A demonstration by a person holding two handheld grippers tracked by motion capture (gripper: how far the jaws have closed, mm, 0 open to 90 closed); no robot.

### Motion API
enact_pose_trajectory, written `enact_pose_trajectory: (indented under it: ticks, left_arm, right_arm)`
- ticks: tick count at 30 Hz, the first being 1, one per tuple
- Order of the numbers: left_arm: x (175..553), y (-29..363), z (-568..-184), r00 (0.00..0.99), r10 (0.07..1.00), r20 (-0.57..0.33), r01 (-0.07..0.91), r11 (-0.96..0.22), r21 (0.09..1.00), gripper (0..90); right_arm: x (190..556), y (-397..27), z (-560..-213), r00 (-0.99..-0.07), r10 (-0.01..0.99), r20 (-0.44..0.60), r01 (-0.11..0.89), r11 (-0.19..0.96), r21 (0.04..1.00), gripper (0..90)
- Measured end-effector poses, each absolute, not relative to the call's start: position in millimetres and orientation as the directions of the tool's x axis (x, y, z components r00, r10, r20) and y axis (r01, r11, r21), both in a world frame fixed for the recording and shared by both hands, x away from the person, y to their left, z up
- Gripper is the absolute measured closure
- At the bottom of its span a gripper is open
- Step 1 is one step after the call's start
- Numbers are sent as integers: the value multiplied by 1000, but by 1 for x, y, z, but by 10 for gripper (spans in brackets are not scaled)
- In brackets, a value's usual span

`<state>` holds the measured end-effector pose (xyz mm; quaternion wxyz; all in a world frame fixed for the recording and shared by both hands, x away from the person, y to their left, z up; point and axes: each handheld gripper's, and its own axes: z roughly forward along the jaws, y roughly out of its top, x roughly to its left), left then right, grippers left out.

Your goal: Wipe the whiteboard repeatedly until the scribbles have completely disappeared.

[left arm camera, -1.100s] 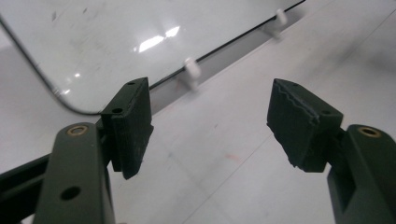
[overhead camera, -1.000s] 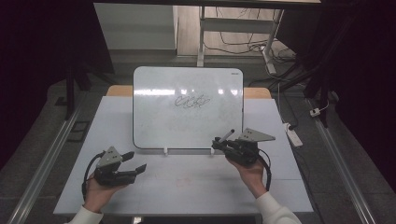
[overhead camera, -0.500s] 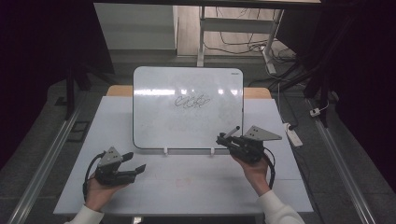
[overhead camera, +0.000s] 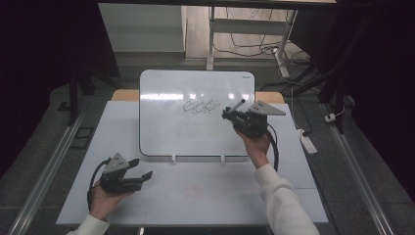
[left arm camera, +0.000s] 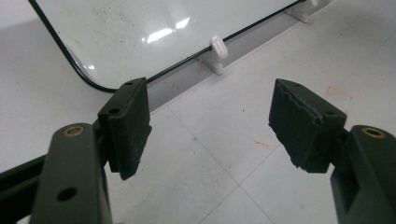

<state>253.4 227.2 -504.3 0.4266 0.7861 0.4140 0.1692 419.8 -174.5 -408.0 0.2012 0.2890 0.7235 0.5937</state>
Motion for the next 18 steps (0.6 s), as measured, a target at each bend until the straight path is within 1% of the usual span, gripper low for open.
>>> enact_pose_trajectory:
  ticks: [5,9,11,14,18]
  left_arm:
    - [254,228,-507,599,796,-87,512,-298,806,306]
    - [254,228,-508,601,795,-84,511,-302,805,306]
    - [254,228,-508,603,794,-81,510,-305,804,306]
    - [255,229,-509,604,793,-80,508,-306,805,307]
    - [256,230,-509,601,795,-81,508,-302,807,307]
  right_arm:
    - [450,-166,-407,-731,676,87,207,98,973,786]
    - [465,-155,-405,-706,707,40,197,142,970,786]
    - [472,-155,-406,-687,725,47,206,132,970,786]
    - [477,-157,-412,-675,734,68,226,119,967,786]
    - [476,-146,-421,-701,712,46,232,166,959,787]
